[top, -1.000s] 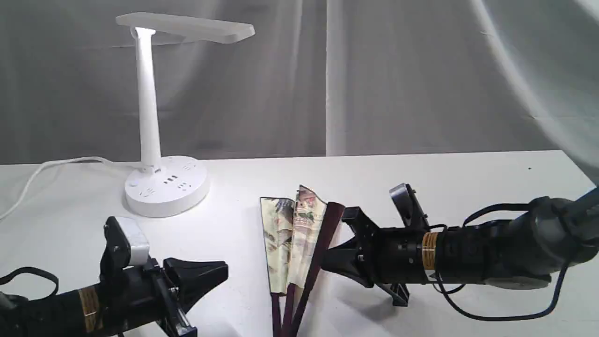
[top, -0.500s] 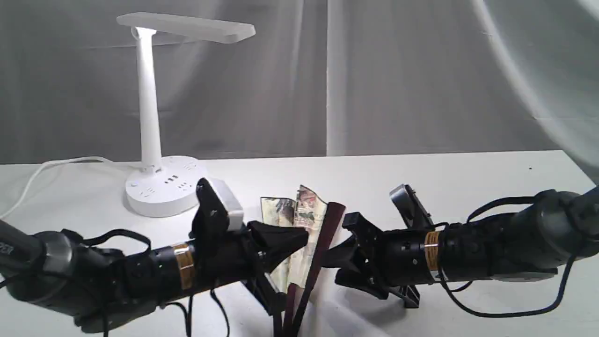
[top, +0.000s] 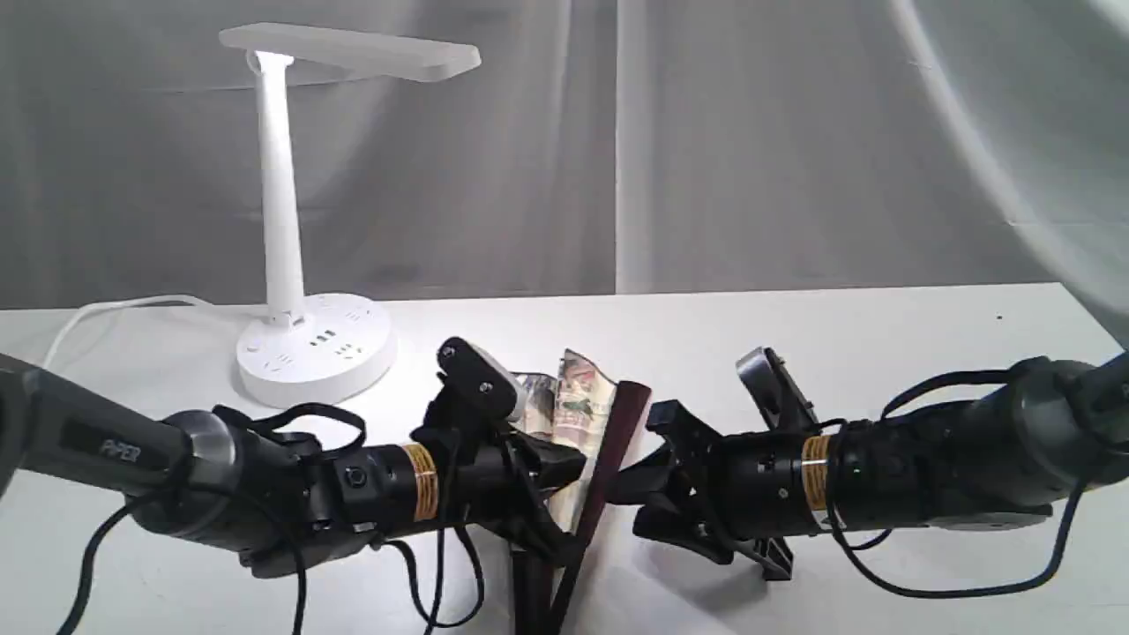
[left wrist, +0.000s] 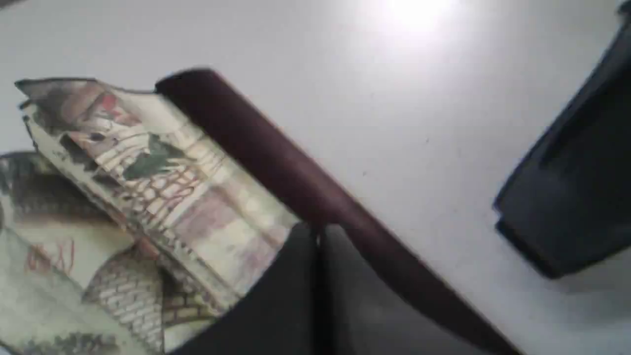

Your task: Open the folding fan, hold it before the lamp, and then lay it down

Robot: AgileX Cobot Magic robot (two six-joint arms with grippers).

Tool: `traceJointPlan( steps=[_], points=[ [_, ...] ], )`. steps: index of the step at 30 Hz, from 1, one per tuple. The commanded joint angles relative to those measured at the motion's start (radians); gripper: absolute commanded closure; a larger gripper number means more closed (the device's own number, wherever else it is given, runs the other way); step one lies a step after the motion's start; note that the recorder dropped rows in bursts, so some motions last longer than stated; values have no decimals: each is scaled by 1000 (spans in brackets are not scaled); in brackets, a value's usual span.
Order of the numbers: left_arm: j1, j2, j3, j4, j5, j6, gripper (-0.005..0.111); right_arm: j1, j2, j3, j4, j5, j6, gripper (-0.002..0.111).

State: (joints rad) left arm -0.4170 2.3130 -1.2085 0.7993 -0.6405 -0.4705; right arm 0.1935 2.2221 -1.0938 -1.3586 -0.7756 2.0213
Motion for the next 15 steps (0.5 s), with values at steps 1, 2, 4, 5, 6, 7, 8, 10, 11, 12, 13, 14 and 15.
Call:
traceJointPlan(
  steps=[1,2,4,5,6,7,8,10,11,12,13,14,15],
  points=[
    [-6,37,-37,0,72,-58,107,-6,50,20,-77,99,10,69],
    [-6,41,-43,0,81,-77,107,-6,50,20,-72,97,12,69],
    [-2,46,-43,0,83,-106,107,-6,50,20,-58,97,12,69],
    [0,48,-43,0,86,-113,107,-6,50,20,-46,97,12,69],
    [0,47,-43,0,99,-125,107,-6,50,20,-39,102,12,69],
    [0,47,-43,0,109,-131,107,-4,50,20,-20,108,12,69],
    [0,47,-43,0,119,-138,107,-4,50,20,-1,110,12,69],
    [0,47,-43,0,138,-181,107,-4,50,20,23,110,12,69],
    [0,47,-43,0,149,-205,107,-4,50,20,27,110,9,69],
    [0,47,-43,0,152,-225,107,-4,52,15,29,110,9,69],
    [0,47,-43,0,152,-240,107,-4,54,9,18,110,9,69],
    [0,47,-43,0,152,-255,107,-4,54,5,17,110,9,68],
    [0,47,-43,0,152,-289,107,-4,54,3,16,110,9,67]
  ],
)
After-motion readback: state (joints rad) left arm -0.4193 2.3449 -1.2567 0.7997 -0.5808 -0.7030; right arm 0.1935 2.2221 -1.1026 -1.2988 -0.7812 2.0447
